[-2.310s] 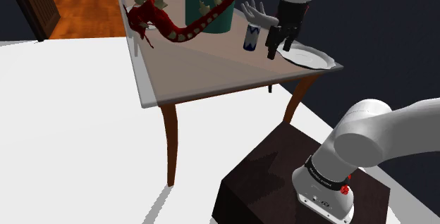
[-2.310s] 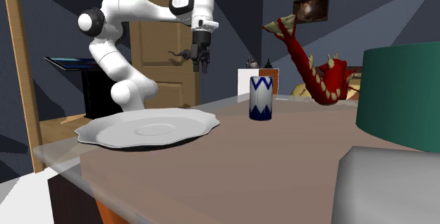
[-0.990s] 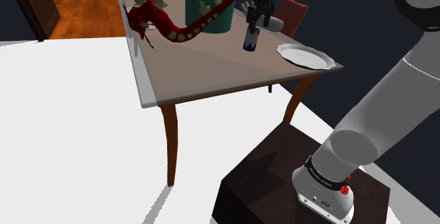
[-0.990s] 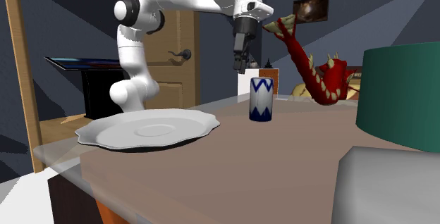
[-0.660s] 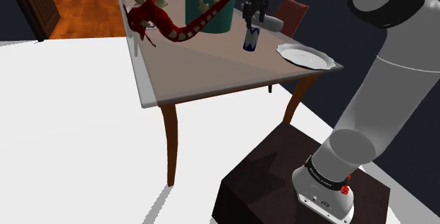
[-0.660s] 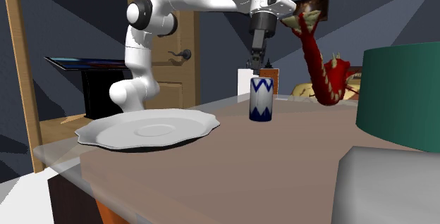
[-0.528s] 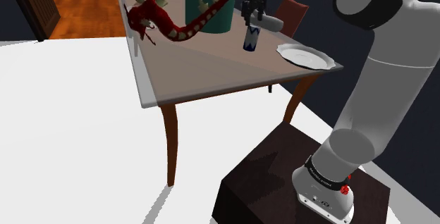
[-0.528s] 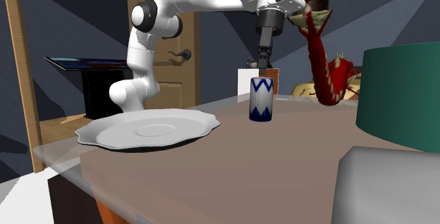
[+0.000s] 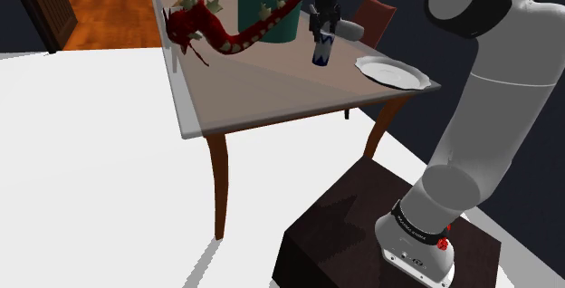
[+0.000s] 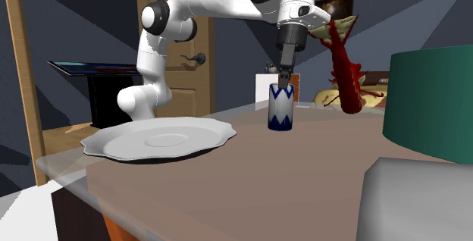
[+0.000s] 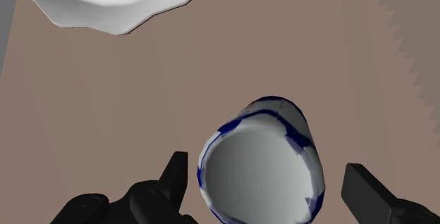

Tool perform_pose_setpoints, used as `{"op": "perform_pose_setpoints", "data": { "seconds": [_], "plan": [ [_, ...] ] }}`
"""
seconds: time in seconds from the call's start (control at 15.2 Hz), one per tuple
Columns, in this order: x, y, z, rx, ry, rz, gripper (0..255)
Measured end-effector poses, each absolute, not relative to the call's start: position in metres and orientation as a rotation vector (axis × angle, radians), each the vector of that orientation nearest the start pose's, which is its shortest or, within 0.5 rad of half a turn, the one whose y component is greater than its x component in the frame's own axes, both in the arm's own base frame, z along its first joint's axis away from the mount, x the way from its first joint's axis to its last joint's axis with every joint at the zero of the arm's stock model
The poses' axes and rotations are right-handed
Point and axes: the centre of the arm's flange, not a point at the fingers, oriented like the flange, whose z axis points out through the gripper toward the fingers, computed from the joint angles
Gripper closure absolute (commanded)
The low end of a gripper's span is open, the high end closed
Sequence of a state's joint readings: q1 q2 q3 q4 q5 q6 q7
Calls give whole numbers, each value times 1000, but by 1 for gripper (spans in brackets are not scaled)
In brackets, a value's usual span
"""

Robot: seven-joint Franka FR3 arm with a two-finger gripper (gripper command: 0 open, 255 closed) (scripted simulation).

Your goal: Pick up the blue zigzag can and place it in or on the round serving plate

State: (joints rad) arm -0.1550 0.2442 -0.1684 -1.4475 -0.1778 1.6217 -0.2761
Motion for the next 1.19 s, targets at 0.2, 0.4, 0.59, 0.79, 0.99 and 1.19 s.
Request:
{"op": "perform_pose_setpoints", "data": {
  "seconds": [0.2,0.4,0.59,0.79,0.99,1.19],
  "plan": [
    [593,-206,543,-3323,48,212,0],
    [593,-206,543,-3323,48,212,0],
    [593,-206,543,-3324,48,211,255],
    [593,-206,543,-3323,48,211,255],
    [593,-206,543,-3323,47,211,255],
    [592,-206,545,-3323,47,213,255]
  ]
}}
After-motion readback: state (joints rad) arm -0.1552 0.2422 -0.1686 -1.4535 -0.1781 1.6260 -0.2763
